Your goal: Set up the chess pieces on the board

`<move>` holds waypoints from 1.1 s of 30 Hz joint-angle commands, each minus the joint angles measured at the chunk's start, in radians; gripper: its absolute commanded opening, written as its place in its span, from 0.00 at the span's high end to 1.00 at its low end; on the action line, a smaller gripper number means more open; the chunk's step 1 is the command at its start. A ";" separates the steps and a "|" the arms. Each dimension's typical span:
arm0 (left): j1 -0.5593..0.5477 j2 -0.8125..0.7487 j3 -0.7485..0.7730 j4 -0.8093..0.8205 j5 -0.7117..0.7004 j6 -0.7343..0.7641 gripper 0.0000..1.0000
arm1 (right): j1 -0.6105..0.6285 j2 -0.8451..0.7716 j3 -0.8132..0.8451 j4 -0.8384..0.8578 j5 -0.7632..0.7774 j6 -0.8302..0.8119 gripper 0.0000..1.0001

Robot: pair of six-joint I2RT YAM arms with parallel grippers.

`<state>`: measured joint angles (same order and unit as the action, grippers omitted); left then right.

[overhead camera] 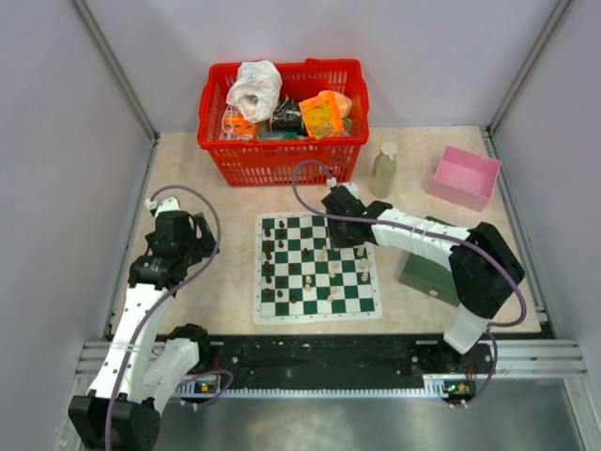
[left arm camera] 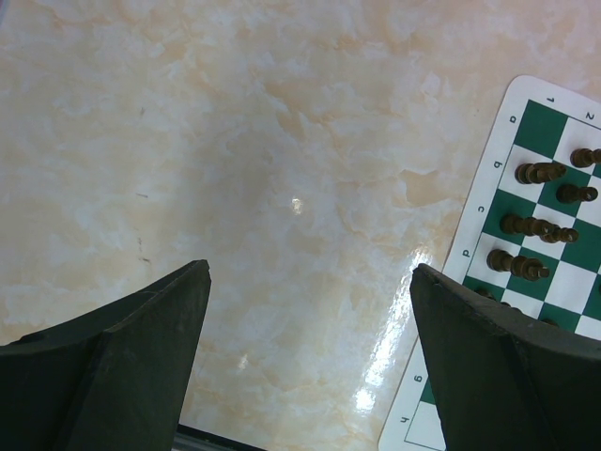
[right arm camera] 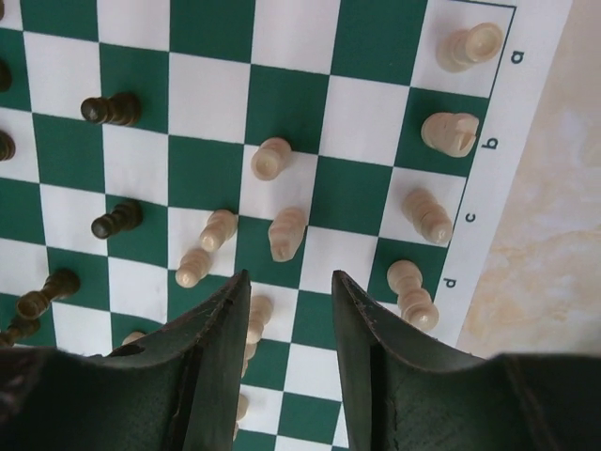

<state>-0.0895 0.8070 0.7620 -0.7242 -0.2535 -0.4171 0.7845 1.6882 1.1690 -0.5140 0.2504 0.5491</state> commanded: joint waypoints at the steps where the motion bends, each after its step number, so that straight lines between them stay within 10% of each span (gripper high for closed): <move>1: -0.001 -0.009 -0.001 0.040 -0.001 0.001 0.07 | -0.027 0.033 0.061 0.040 -0.014 -0.044 0.60; 15: -0.001 -0.008 -0.003 0.040 -0.007 0.000 0.07 | -0.034 0.097 0.066 0.077 -0.039 -0.066 0.63; 33: -0.001 -0.011 -0.003 0.040 -0.003 0.001 0.07 | -0.033 -0.013 0.041 0.074 -0.037 -0.063 0.91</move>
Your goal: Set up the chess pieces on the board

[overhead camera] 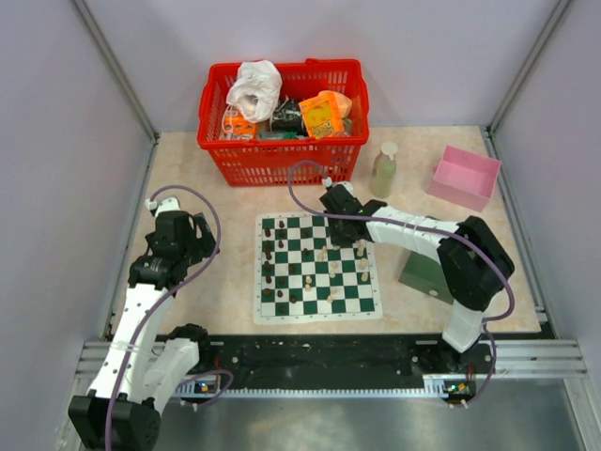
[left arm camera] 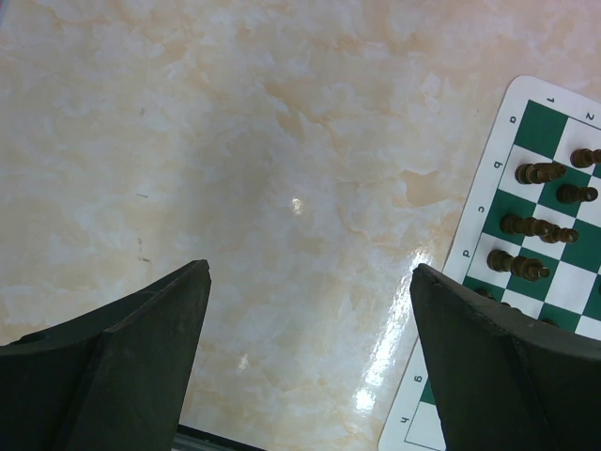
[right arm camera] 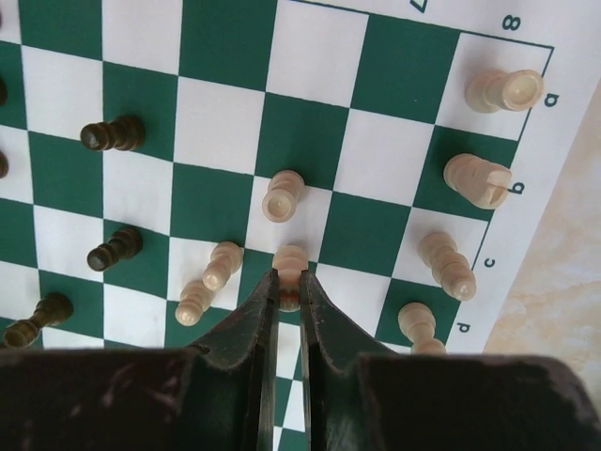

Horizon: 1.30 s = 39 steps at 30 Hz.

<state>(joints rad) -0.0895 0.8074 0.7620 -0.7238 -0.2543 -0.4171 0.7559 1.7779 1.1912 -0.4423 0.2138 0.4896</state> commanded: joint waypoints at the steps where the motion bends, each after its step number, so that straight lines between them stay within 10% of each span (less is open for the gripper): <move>1: -0.001 -0.014 -0.001 0.040 -0.002 0.000 0.07 | -0.004 -0.126 0.016 -0.009 -0.002 -0.002 0.91; 20: -0.001 -0.020 -0.003 0.044 0.013 0.000 0.07 | 0.189 -0.620 -0.257 -0.357 0.094 0.234 0.91; 39: -0.001 -0.010 -0.004 0.044 0.012 0.001 0.07 | 0.226 -0.511 -0.416 -0.187 0.177 0.297 0.91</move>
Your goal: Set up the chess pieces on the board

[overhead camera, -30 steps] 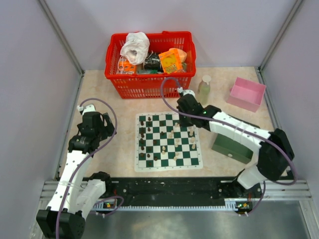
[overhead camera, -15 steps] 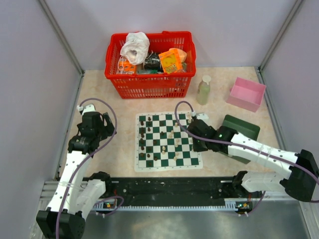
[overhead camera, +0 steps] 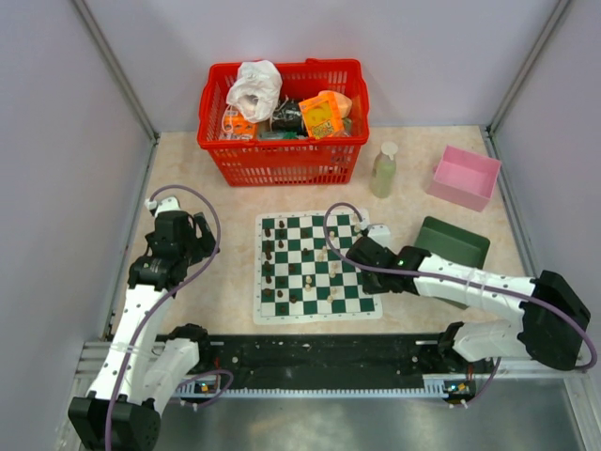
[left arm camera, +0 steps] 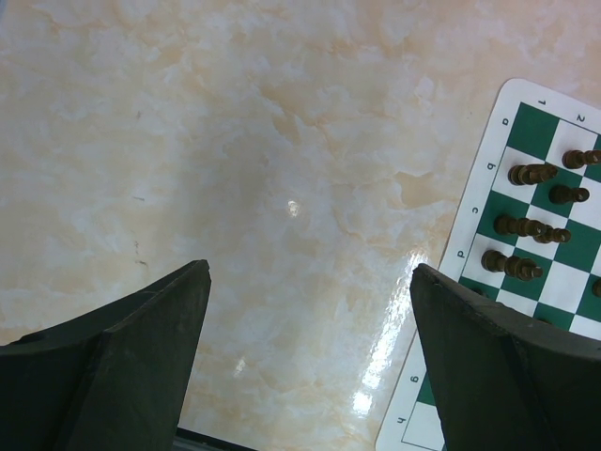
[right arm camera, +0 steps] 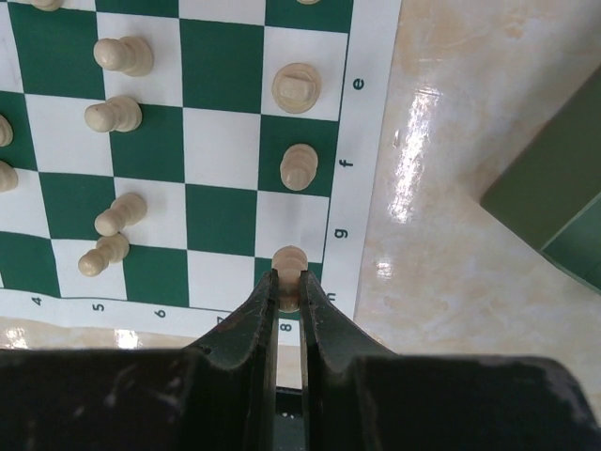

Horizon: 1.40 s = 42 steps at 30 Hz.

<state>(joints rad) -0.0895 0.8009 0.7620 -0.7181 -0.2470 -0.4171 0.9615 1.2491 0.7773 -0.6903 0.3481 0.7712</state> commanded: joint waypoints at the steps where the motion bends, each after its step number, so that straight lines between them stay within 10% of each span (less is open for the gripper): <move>1: -0.001 -0.003 -0.004 0.039 0.003 0.003 0.07 | 0.023 0.021 -0.004 0.066 0.046 0.017 0.91; 42: -0.001 0.004 -0.003 0.037 0.006 0.003 0.07 | 0.040 0.029 -0.073 0.127 0.083 0.069 0.87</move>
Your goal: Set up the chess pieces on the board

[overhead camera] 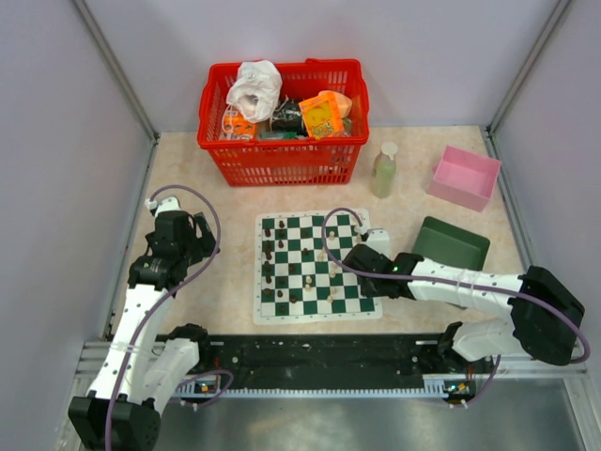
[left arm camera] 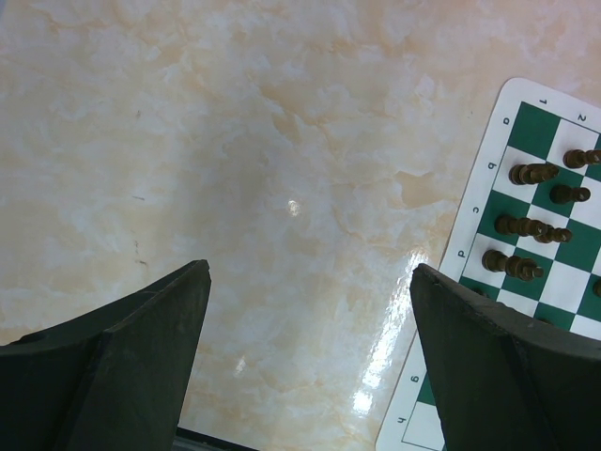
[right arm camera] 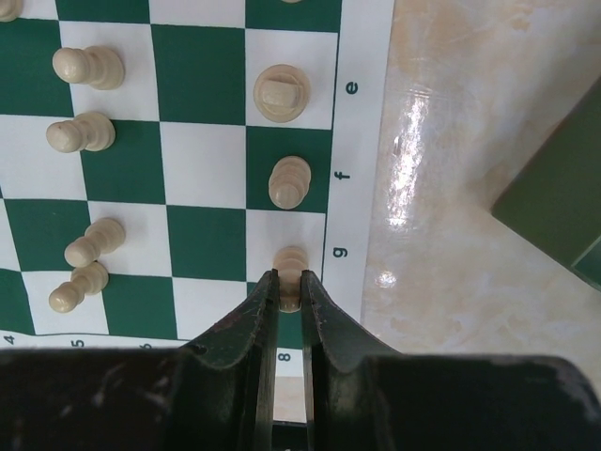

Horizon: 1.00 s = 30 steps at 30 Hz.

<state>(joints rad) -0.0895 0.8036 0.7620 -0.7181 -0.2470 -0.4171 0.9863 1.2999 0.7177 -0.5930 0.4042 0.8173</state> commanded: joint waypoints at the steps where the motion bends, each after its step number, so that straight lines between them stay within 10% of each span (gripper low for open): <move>1: -0.001 0.000 -0.003 0.039 0.006 0.003 0.07 | 0.017 -0.019 -0.014 0.030 0.030 0.025 0.87; 30: -0.001 -0.001 -0.003 0.039 0.006 0.003 0.07 | 0.017 -0.010 -0.027 0.056 0.024 0.016 0.87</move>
<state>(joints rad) -0.0895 0.8036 0.7620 -0.7181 -0.2466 -0.4171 0.9867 1.2949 0.7063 -0.5667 0.4213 0.8234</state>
